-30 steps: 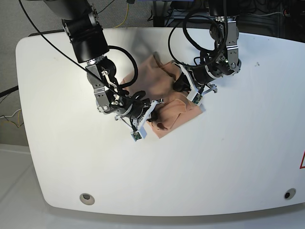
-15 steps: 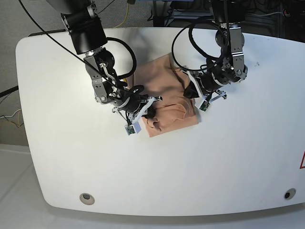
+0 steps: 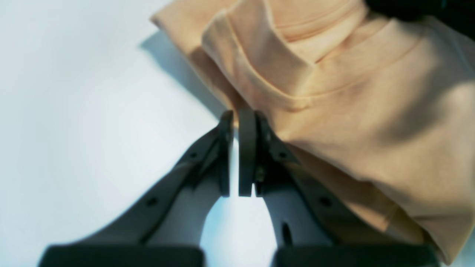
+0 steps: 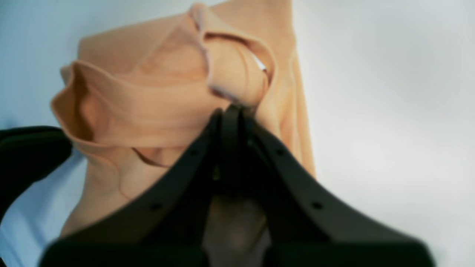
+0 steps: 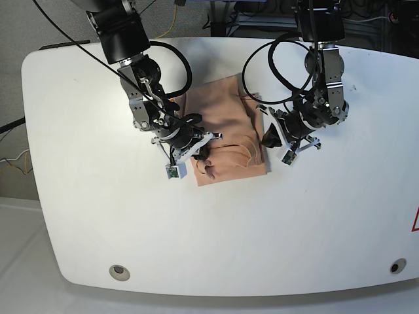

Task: Fold the T-shirt properly
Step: 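Smooth the folded shirt with the right gripper and withdraw the left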

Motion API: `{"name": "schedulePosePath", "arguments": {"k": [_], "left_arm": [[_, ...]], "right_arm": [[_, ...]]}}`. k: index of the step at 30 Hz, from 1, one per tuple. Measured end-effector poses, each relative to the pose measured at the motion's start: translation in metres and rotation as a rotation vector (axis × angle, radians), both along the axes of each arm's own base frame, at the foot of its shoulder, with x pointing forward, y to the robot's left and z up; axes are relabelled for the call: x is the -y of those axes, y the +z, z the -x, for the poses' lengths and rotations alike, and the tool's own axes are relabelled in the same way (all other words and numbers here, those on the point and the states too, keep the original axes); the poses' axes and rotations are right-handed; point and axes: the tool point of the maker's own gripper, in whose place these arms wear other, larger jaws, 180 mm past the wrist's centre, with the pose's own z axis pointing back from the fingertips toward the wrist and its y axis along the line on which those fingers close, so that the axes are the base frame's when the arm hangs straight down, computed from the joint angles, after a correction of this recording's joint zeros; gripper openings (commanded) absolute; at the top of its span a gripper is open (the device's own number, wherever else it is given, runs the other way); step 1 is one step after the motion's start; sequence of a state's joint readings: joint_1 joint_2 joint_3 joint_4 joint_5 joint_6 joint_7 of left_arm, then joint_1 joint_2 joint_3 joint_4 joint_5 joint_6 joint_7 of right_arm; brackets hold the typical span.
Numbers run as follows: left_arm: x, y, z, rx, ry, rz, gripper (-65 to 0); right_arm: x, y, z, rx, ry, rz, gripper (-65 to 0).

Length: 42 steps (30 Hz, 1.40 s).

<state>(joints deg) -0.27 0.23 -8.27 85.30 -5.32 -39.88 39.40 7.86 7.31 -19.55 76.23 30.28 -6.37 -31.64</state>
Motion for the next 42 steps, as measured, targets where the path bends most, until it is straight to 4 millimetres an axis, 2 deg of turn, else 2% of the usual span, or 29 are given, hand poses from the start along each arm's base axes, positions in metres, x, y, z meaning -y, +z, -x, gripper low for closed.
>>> {"name": "schedulePosePath", "arguments": {"k": [12,29,36,42], "left_arm": [[-0.005,0.009,-0.012,0.03,-0.003,-0.018,-63.3],[-0.012,0.02,-0.025,0.063,-0.012,-0.043,-63.3],[-0.019,0.017,-0.022,0.055,-0.019,-0.065,-63.3],[-0.037,0.023,-0.024,0.076,-0.011,-0.11,-63.3]], "right_arm": [[0.02,-0.005,0.002,-0.033,-0.195,-0.053,-65.0],[0.017,-0.008,0.006,-0.056,-0.31,-0.108,-65.0],[0.022,0.002,0.011,-0.071,-0.301,-0.1,-65.0],[0.048,0.021,0.014,-0.055,-0.298,-0.04,-65.0]]}}
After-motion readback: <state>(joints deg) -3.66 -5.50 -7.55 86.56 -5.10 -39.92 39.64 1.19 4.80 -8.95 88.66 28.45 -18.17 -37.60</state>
